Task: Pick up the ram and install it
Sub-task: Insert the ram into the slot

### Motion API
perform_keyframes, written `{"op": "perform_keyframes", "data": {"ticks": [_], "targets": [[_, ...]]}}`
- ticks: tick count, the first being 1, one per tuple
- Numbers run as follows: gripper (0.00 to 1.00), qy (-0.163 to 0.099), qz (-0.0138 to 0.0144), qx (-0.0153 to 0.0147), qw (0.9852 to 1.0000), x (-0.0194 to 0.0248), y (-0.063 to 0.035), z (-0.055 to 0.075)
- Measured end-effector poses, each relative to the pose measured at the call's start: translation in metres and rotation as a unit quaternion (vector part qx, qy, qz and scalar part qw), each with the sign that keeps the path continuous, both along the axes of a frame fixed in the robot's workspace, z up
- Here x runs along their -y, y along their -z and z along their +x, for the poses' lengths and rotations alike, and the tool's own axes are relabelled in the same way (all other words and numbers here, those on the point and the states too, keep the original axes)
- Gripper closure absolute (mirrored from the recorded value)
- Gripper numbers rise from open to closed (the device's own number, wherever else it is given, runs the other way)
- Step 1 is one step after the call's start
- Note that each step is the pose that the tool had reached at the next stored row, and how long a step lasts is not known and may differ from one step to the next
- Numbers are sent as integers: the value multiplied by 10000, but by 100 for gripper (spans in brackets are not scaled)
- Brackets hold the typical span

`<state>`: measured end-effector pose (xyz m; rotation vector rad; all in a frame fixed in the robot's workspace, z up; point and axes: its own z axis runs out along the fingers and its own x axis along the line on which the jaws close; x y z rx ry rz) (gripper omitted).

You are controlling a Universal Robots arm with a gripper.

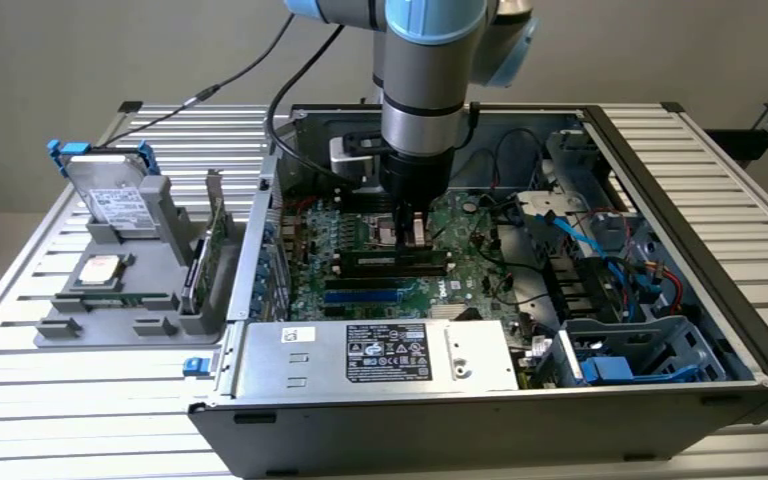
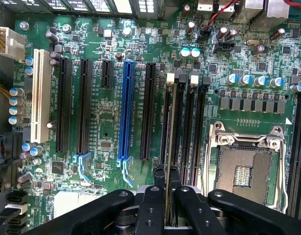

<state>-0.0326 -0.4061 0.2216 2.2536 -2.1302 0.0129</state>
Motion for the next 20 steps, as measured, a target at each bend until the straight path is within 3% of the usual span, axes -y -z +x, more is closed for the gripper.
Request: {"op": "perform_keyframes", "data": {"ticks": [20], "targets": [[86, 0, 0, -13, 10000, 10, 14, 0]]}}
